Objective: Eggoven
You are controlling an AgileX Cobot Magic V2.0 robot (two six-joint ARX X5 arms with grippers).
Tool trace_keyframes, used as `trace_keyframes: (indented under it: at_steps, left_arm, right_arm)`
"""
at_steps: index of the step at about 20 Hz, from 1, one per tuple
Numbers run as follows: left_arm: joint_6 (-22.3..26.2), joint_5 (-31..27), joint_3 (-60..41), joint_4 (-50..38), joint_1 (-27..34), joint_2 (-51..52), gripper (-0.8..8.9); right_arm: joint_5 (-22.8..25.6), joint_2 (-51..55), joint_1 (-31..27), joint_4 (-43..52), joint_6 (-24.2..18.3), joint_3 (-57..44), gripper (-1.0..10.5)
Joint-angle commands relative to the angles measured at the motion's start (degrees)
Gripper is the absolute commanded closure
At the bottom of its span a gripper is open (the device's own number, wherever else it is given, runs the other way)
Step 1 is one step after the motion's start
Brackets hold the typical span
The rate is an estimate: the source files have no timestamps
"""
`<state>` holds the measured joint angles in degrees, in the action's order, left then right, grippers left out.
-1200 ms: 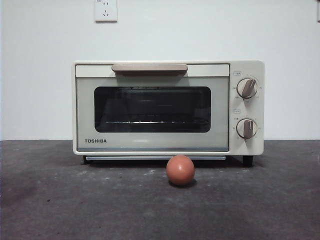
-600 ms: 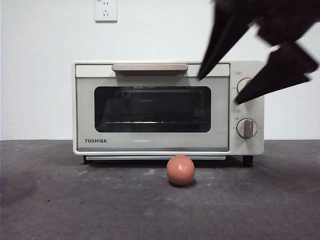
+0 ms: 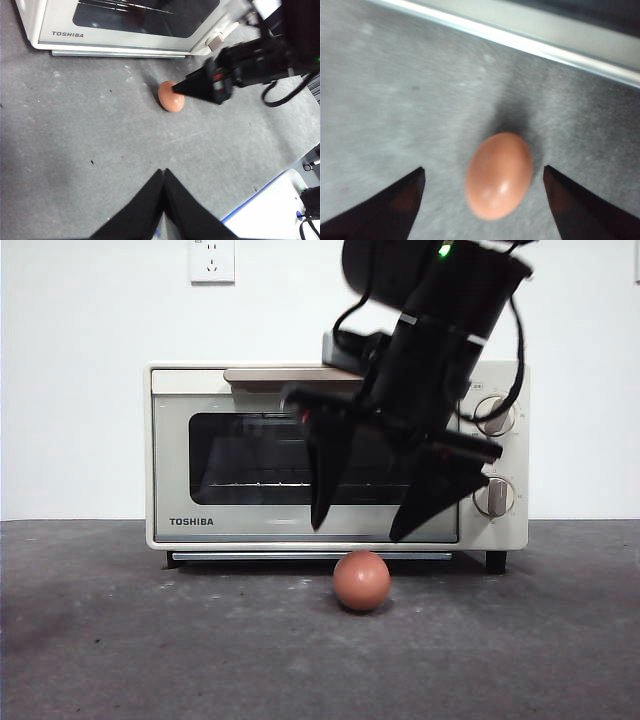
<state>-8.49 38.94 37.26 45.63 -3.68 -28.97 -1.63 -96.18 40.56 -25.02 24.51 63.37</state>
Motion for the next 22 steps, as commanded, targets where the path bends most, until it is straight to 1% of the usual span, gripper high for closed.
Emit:
trace_keyframes:
  at_steps: [1, 2, 9, 12, 14, 22]
  left_arm:
    - [0.5, 0.1, 1.0, -0.5, -0.2, -0.2, 8.06]
    - [0.5, 0.1, 1.0, -0.5, -0.2, -0.2, 8.06]
    - [0.5, 0.1, 1.0, -0.5, -0.2, -0.2, 8.06]
    - [0.5, 0.1, 1.0, -0.5, -0.2, -0.2, 8.06]
    - [0.5, 0.1, 1.0, -0.5, -0.2, -0.2, 8.06]
    - [0.5, 0.1, 1.0, -0.5, -0.2, -0.2, 8.06]
  right_arm:
    - [0.9, -2.8, 0.7, -0.3, 1.0, 1.2, 5.8]
    - [1.7, -3.5, 0.7, -0.4, 1.0, 1.2, 5.8]
    - [2.1, -6.6, 0.8, 0.2, 1.0, 1.2, 5.8]
    - [2.1, -6.8, 0.9, 1.0, 1.5, 1.2, 6.1]
    - [2.1, -6.8, 0.8, 1.1, 1.8, 1.2, 6.2]
    - [1.3, -6.9, 0.8, 1.1, 2.1, 1.2, 7.6]
